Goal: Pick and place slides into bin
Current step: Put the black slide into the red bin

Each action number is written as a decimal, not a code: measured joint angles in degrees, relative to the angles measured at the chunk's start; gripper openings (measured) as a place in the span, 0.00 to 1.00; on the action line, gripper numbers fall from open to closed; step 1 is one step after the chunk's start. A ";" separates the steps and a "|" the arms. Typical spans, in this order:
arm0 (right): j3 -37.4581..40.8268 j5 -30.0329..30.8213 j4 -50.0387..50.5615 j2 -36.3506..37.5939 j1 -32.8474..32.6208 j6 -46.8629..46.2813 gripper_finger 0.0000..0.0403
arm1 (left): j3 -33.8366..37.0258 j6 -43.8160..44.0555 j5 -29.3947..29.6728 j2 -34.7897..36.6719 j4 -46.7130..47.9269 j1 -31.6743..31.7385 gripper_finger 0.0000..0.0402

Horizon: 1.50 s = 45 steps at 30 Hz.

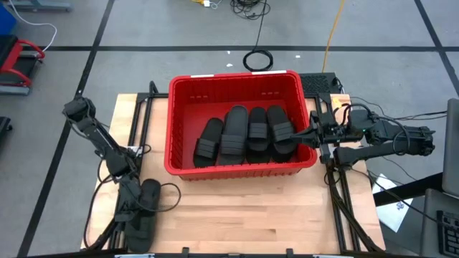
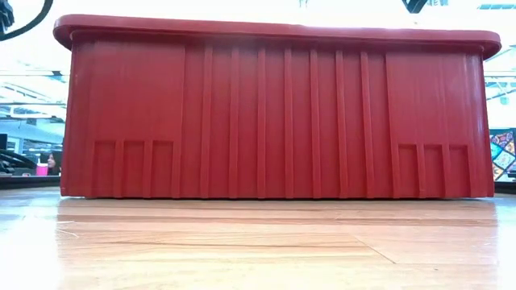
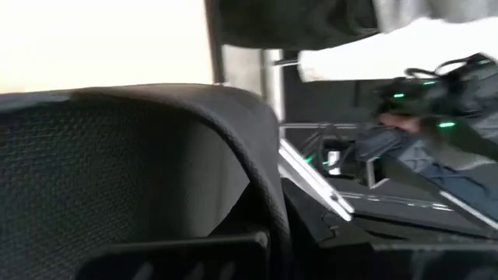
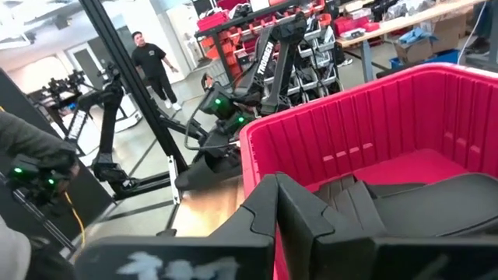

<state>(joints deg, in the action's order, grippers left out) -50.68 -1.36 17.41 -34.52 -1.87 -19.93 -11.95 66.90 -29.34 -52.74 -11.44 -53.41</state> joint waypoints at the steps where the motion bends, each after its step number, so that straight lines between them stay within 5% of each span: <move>1: 0.00 -0.02 0.00 0.00 0.00 0.58 0.00 | -1.24 -0.55 0.12 0.07 3.38 0.00 0.01; 12: 0.00 -0.04 -0.02 0.00 0.00 1.60 0.00 | -9.14 -6.57 2.33 5.52 27.40 3.69 0.01; 24: 0.00 -0.18 -0.78 0.01 0.00 1.58 0.00 | -42.09 -28.90 18.03 7.99 71.91 6.28 0.00; 35: -0.02 -0.21 -2.80 0.00 0.00 4.04 0.00 | -66.31 -49.20 34.39 2.14 94.42 25.20 0.00; 45: -0.02 -0.21 -4.05 0.01 0.00 4.13 0.00 | -82.06 -74.77 32.75 -13.12 94.63 49.68 0.00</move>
<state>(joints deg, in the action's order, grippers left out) -50.70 -1.57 13.36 -34.51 -1.87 -15.79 -94.01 -7.87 3.41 -65.86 83.19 -3.73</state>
